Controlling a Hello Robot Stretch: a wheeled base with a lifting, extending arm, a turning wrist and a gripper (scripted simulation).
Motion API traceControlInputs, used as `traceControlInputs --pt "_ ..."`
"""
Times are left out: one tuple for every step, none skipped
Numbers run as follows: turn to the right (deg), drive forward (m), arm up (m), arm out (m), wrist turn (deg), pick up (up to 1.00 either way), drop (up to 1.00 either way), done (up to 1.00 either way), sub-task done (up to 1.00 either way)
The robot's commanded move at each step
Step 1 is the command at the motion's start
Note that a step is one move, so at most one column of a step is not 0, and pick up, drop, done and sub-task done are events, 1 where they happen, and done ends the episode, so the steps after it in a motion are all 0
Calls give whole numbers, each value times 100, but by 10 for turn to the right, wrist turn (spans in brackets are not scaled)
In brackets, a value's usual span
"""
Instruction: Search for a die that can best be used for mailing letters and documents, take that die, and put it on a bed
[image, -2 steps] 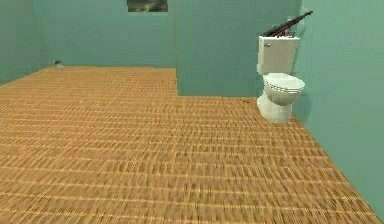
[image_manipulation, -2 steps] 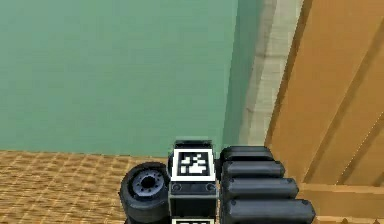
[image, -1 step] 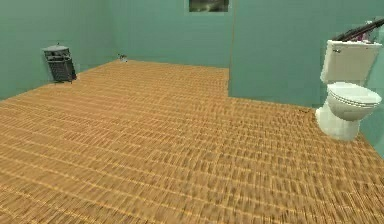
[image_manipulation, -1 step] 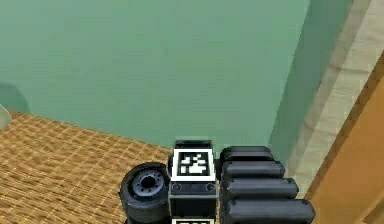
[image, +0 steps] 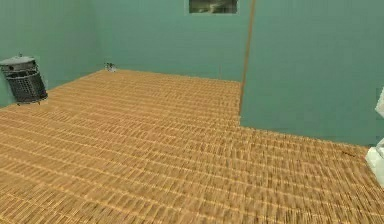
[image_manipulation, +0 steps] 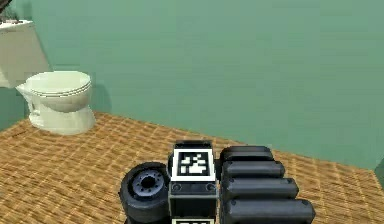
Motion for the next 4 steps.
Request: traceControlInputs --pt "0 100 0 0 0 0 0 0 0" --pt "0 100 0 0 0 0 0 0 0" --pt "0 40 0 0 0 0 0 0 0" --pt "180 0 0 0 0 0 0 0 0"
